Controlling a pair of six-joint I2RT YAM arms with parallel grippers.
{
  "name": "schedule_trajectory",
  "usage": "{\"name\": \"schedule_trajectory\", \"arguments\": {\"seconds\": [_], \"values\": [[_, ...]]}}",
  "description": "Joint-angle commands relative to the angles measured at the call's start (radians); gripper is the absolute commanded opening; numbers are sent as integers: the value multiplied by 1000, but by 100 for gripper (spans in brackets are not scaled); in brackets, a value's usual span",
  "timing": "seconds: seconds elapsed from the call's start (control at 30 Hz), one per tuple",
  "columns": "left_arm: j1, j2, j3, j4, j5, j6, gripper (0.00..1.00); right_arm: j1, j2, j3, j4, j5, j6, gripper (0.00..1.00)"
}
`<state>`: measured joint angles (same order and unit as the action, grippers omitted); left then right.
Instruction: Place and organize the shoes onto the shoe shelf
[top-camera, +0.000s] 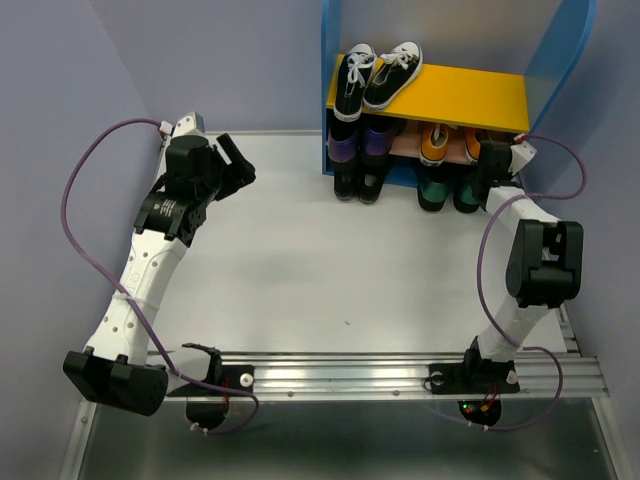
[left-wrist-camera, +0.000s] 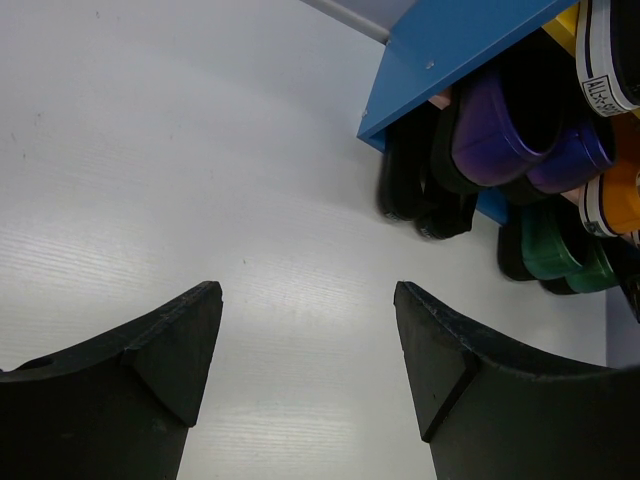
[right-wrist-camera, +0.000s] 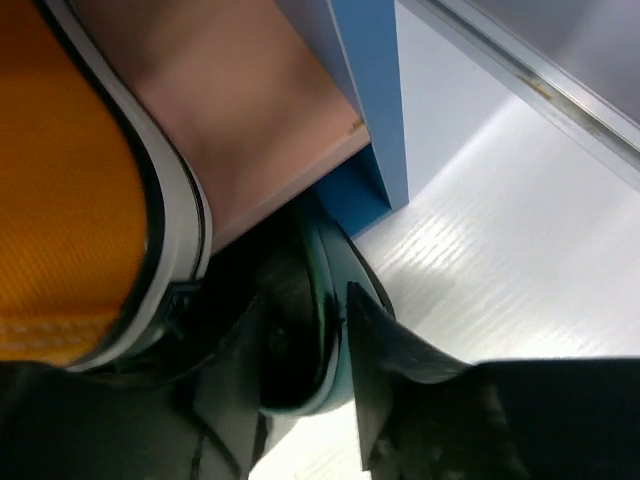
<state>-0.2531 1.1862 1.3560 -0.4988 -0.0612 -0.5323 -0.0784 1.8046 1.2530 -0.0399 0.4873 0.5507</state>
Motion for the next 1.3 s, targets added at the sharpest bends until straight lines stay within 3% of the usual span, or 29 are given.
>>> {"name": "schedule_trajectory", "arguments": {"seconds": [0.0,0.13,0.33,0.83,1.27], "values": [[5,-31,5,17,0,2,80,0,-91,-40,77,-33,9,55],[5,-30,9,17,0,6,80,0,-158,-84,75,-39,-12,81],[5,-31,9,14,-6,15,80,0,-273,-171,34,-47,-43,100],[6,-28,89,-6,-88,80,80,0,-585,-288,-346,-78,-48,100],[5,-48,97,14,-88,120,81,0,-737,-326,-463,-47,-11,100]]}}
